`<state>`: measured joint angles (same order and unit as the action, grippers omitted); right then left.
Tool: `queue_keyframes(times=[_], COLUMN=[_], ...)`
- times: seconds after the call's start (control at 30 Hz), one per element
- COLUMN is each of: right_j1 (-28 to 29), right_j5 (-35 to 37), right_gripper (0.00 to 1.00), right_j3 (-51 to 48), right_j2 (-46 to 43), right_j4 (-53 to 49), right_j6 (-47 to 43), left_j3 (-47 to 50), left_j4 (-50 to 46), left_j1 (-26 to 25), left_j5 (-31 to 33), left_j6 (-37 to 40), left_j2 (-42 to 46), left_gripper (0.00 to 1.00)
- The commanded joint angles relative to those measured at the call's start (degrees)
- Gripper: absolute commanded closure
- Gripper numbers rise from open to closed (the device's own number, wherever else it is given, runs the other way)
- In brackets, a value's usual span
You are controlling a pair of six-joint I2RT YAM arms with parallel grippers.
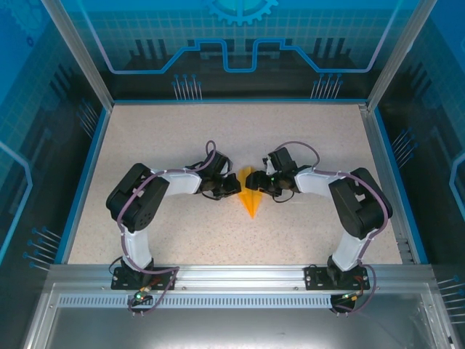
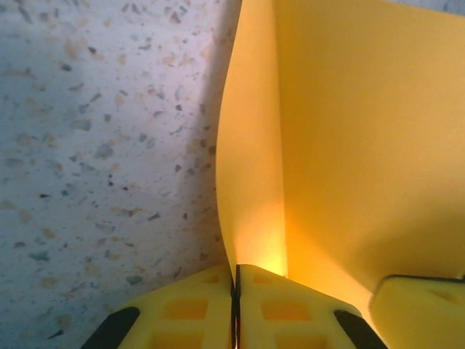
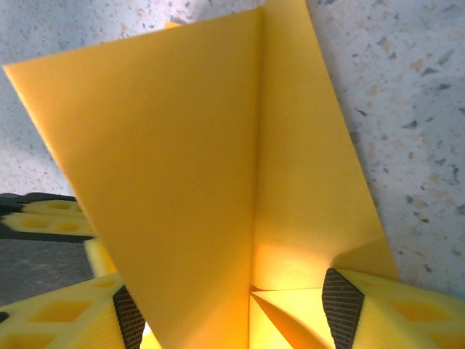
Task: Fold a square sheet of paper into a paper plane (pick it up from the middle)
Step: Move a paper plane to the center of the table.
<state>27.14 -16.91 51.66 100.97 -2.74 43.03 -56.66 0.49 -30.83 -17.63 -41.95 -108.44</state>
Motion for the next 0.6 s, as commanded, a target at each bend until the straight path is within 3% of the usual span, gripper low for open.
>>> queue_keyframes(times=[0.0, 0.23, 0.57], right_j1=[0.81, 1.54, 3.78], right_j5=[-1.50, -0.91, 0.22], right_gripper=[0.32, 0.29, 0.29], right_j3=[-0.51, -0.95, -2.62], right_j2=[0.72, -6.16, -5.87], right_j4=[1.37, -0.77, -4.64], right_j6=[1.17, -0.05, -1.30], left_j3=[1.02, 0.68, 0.24], left_j4=[-1.66, -1.47, -1.18], left_j1=[0.42, 0.43, 0.48], left_j5=[1.09, 0.32, -0.48], left_j6=[0.51, 0.54, 0.52], left_j2=[-1.40, -1.16, -1.09], left_gripper=[0.90, 0.92, 0.93])
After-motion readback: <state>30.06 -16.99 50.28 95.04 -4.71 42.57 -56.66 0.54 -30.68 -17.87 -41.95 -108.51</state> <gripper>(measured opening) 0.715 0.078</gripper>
